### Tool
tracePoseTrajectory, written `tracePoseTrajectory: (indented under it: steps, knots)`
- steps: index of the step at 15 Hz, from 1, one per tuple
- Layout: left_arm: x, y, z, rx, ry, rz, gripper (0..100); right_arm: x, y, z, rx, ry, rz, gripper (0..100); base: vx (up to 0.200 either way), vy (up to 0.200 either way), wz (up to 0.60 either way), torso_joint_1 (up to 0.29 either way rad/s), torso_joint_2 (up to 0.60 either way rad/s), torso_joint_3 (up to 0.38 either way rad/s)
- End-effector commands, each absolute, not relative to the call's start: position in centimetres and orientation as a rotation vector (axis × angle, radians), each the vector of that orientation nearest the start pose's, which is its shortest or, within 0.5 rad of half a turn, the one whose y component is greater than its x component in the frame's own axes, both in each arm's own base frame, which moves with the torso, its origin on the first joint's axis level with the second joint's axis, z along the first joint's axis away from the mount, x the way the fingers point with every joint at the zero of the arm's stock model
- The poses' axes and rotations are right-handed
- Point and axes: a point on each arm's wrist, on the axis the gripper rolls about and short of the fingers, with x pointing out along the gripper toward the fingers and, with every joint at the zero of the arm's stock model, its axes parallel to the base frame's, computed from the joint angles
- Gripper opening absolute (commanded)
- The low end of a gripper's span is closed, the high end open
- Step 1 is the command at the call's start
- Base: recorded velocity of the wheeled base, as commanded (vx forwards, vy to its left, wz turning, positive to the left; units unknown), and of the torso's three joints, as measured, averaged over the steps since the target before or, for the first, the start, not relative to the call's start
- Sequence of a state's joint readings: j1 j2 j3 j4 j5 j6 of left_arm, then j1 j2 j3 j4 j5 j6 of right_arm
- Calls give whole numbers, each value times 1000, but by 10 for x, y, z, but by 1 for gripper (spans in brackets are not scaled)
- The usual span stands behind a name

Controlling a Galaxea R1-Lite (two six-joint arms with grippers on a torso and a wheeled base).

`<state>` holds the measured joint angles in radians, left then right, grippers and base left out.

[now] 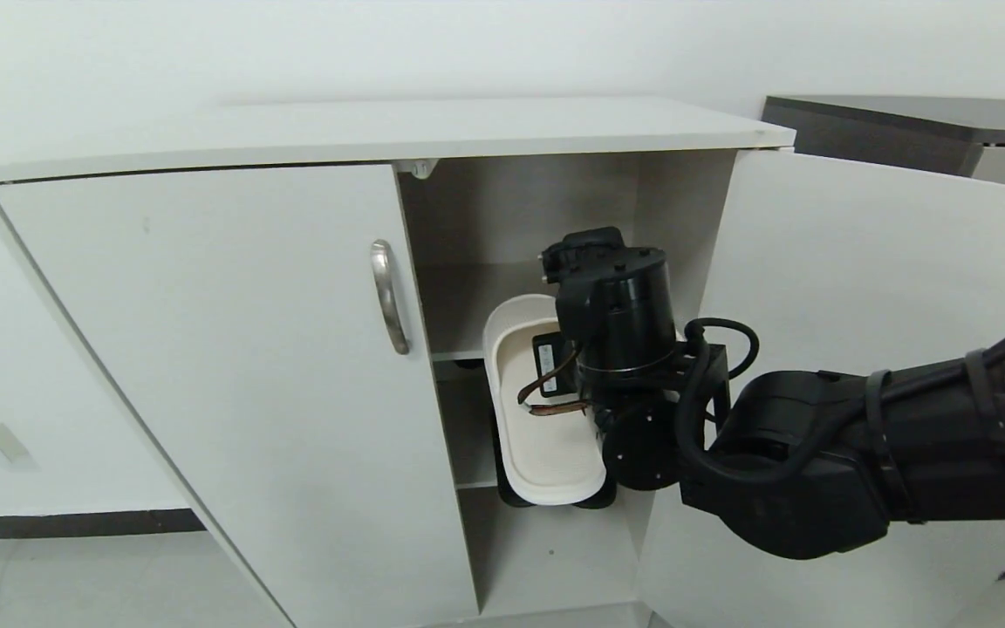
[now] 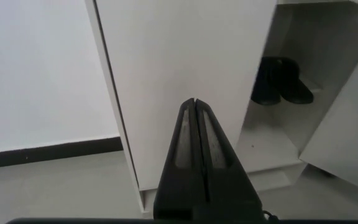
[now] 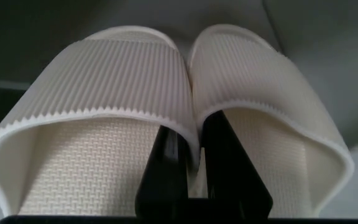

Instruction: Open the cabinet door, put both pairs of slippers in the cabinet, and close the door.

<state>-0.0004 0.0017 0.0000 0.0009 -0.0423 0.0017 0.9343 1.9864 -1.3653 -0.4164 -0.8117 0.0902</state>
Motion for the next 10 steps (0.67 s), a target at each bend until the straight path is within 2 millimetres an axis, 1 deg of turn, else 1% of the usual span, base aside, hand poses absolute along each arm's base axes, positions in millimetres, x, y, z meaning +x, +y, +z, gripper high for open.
tracePoseTrajectory:
  steps: [1,2,3,4,6,10]
  knots:
    - [-23,-1,76,2,2,-43,0,253,315,211,-72,144,128,0,200,0,0,2,-2,12]
    - [-23,-1,76,2,1,-44,0,256,318,208,-80,153,137,0,200,0,0,-2,-2,7]
    - [-23,-1,76,2,1,-44,0,261,320,208,-77,151,131,0,200,0,0,7,2,-2]
    - [-23,-1,76,2,2,-43,0,266,322,208,-76,151,125,0,0,0,0,0,0,0]
    - [-23,-1,76,0,2,-44,0,285,329,213,-52,139,108,0,0,0,0,0,0,0]
    - [-23,-1,76,-2,2,-43,0,299,334,224,-54,150,93,0,0,0,0,0,0,0]
